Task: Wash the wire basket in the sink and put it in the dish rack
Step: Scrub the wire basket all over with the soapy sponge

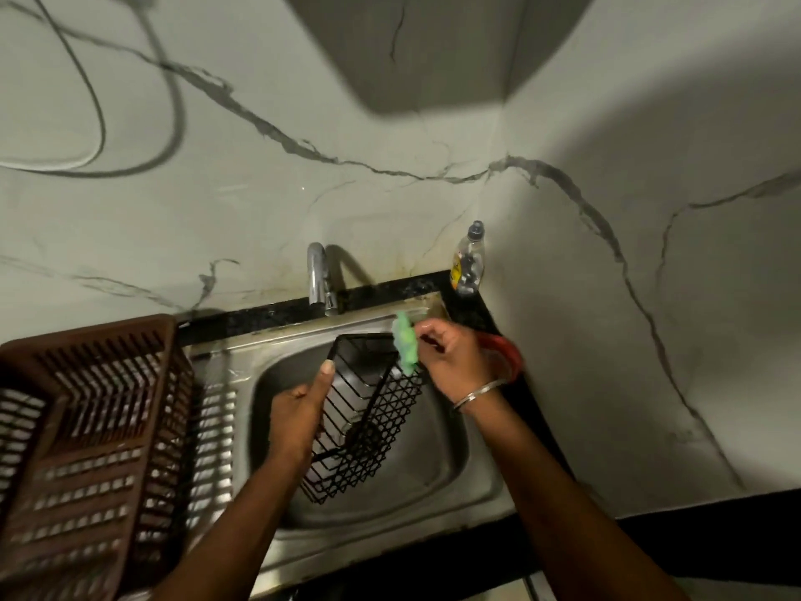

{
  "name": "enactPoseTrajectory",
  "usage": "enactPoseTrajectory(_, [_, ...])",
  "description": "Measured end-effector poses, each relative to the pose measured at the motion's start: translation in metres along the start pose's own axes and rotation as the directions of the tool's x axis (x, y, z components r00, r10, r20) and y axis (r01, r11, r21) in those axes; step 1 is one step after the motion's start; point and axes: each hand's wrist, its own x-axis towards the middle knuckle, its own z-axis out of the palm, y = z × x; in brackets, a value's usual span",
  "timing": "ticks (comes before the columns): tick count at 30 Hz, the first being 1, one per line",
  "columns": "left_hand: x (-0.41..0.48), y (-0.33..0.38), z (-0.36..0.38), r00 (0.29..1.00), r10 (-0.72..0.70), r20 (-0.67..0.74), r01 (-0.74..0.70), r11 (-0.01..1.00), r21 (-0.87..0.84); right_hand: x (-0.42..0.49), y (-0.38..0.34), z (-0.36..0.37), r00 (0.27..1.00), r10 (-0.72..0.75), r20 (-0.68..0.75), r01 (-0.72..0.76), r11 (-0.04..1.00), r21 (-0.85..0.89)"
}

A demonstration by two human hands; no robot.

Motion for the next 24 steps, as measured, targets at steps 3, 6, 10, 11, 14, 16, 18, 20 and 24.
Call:
enactPoseTrajectory(3, [0.001, -0.001, -0.006, 0.999, 0.031, -0.043, -0.027, 0.996, 0.091, -0.007, -0.024, 0.032, 0.974, -0.183, 0.130, 0.213, 0.940, -0.267])
enactPoseTrajectory(6, [0.002, -0.004, -0.015, 0.998, 0.041, -0.047, -0.039, 0.998, 0.045, -0.020, -0.038, 0.052, 0.964, -0.205, 0.168, 0.249, 0.916, -0.315])
enactPoseTrajectory(10, [-0.007, 0.003, -0.018, 0.987, 0.146, 0.065, -0.141, 0.987, -0.083, -0.041, -0.037, 0.076, 0.943, -0.312, 0.112, 0.332, 0.885, -0.328])
enactPoseTrajectory(11, [-0.009, 0.004, -0.018, 0.975, 0.195, 0.112, -0.186, 0.979, -0.082, -0.043, -0.037, 0.080, 0.940, -0.334, 0.070, 0.338, 0.887, -0.314])
enactPoseTrajectory(14, [-0.010, 0.013, -0.016, 0.936, 0.280, 0.215, -0.283, 0.959, -0.017, -0.045, -0.029, 0.085, 0.924, -0.383, -0.006, 0.362, 0.878, -0.312])
enactPoseTrajectory(16, [-0.010, 0.021, -0.012, 0.920, 0.320, 0.228, -0.315, 0.947, -0.060, -0.051, -0.023, 0.091, 0.906, -0.423, 0.037, 0.409, 0.847, -0.339])
enactPoseTrajectory(18, [-0.010, 0.026, -0.007, 0.930, 0.309, 0.198, -0.291, 0.950, -0.118, -0.062, -0.017, 0.097, 0.884, -0.460, 0.085, 0.457, 0.809, -0.369])
enactPoseTrajectory(20, [-0.008, 0.021, -0.007, 0.937, 0.306, 0.170, -0.287, 0.949, -0.126, -0.067, -0.010, 0.096, 0.865, -0.490, 0.103, 0.491, 0.788, -0.371])
enactPoseTrajectory(24, [-0.001, 0.010, -0.016, 0.948, 0.294, 0.125, -0.288, 0.956, -0.060, -0.042, -0.007, 0.070, 0.940, -0.328, -0.091, 0.295, 0.918, -0.264])
